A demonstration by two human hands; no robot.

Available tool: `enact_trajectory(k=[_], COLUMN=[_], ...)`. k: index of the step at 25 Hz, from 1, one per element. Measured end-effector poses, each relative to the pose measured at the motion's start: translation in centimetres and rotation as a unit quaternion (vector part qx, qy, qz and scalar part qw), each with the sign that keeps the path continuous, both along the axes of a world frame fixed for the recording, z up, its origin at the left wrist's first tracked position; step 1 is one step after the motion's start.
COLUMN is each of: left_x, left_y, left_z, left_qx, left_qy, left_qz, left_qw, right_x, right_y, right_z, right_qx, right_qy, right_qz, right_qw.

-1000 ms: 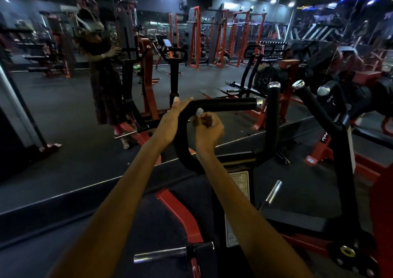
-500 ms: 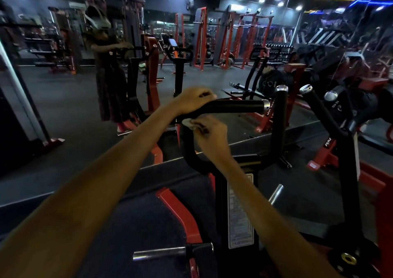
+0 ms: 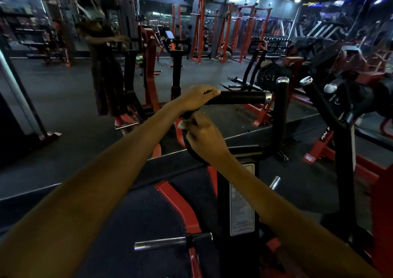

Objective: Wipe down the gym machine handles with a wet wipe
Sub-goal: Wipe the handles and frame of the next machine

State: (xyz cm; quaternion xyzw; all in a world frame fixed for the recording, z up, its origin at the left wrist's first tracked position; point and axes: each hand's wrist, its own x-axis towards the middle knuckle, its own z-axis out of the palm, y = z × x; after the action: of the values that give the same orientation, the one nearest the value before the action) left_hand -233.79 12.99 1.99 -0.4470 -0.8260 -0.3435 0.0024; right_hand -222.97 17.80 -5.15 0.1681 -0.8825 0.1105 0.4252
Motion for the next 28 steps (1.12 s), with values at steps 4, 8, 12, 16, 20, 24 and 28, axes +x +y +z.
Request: enact_trajectory(k=[4,8,12,16,20,24,28], left_x=[0.1,0.0,0.0,0.0,0.1,0.2,0.6], left_y=[0.0,0.1,0.1,0.2,-0.1,-0.1,0.0], left_z=[-0.1,-0.4,-0.5,-1.0,-1.2,-1.5,-1.1], left_qx=[0.017,0.024,0.044,0.041,0.049,0.065,0.063], left_qy=[0.014,0.018,0.008,0.030,0.053,0.047,0.019], left_qz=[0.009,0.009,0.016,0.031,0.045,0.053,0.056], left_qw=[1.000,1.000,0.999,0.998,0.996,0.995,0.996], right_x=[2.1,4.0,3.9,3.8,5.8,3.2,2.5], right_y=[1.9,4.2,4.4,4.5,6.1,4.0,2.8], right_z=[-3.0,-3.5,-1.8,-2.9,-1.0,1.2,-1.9], right_qx=[0.187,0.326,0.221,0.138,0.149,-0.037,-0.182], right_qy=[-0.001,-0.082,-0.104,-0.115,-0.211,-0.099,-0.094], right_qz=[0.052,0.066,0.083,0.094,0.097,0.064,0.034], right_qw=[0.981,0.940,0.966,0.979,0.961,0.992,0.978])
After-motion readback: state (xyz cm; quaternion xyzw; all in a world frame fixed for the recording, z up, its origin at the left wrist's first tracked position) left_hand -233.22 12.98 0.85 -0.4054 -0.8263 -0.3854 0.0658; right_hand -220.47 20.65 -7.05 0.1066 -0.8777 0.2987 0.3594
